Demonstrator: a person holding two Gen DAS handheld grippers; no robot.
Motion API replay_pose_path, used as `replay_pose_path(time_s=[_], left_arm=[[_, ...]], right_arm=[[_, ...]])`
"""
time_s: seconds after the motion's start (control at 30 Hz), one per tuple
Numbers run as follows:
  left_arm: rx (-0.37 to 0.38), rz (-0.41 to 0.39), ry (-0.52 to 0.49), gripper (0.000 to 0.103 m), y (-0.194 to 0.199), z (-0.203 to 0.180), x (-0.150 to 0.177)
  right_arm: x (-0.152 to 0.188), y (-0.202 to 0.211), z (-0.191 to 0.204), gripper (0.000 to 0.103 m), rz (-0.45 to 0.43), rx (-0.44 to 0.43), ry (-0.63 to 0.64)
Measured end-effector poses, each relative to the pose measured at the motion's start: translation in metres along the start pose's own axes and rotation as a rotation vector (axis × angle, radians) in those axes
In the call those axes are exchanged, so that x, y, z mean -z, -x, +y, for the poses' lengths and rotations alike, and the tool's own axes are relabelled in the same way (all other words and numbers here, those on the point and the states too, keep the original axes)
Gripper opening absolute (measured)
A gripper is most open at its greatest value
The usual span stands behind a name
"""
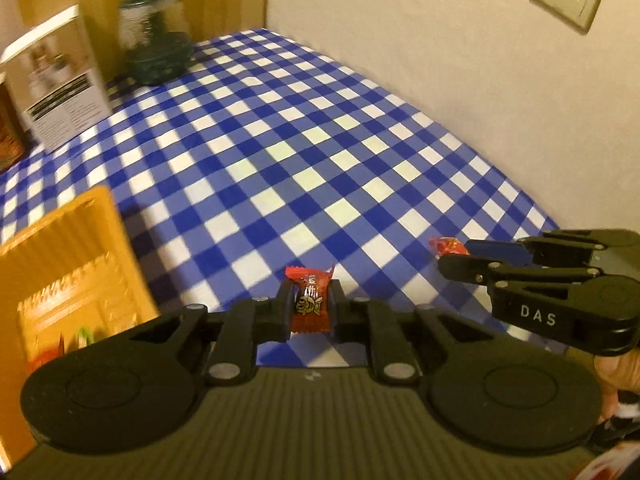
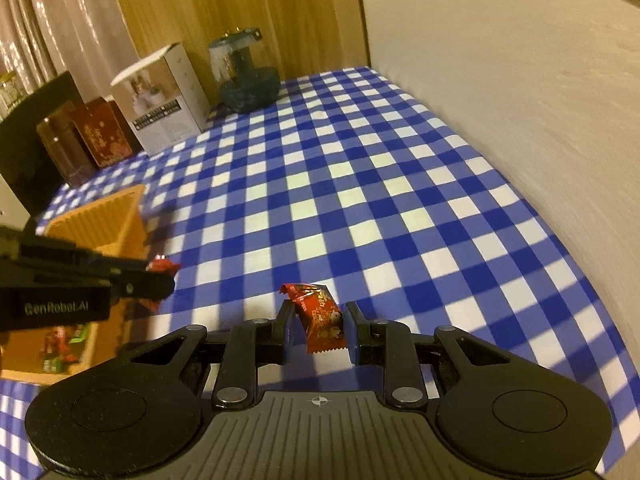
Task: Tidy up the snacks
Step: 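Carry the red candy with the left tool over the tray while the right carries its candy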
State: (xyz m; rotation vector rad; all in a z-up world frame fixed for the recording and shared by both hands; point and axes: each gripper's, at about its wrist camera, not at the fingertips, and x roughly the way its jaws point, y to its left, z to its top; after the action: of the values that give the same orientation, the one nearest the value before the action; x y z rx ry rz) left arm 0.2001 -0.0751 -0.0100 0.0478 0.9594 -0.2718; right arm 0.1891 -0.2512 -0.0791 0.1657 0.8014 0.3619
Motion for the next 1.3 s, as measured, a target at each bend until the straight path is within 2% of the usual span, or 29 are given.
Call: replay_pose_path(time_s=[0.1,0.33,0.7,1.3], left_arm=[[0.001,-0.024,0.063,0.015,0.02,-0.005,0.015],[-0.028,-0.057,0.122,0.015,0.058,-0.008,0.043],[-0.072,-0.111,0.153,0.015,0.105,0.014,0.067],[-0.12,-0.133,0.217,0.015,0.143,0.059,0.098]], right_arm=[[0.005,0.016,0.008,0.026,-0.012,-0.006,-0.001],[0.012,0.047,0.029,0.026,-0.034,-0.015,0.014],[0.018,0.082,0.063,0.026,-0.078,-0.039,0.054],[0.028,0.092,0.119,0.026,-0.078,-0.116,0.124]])
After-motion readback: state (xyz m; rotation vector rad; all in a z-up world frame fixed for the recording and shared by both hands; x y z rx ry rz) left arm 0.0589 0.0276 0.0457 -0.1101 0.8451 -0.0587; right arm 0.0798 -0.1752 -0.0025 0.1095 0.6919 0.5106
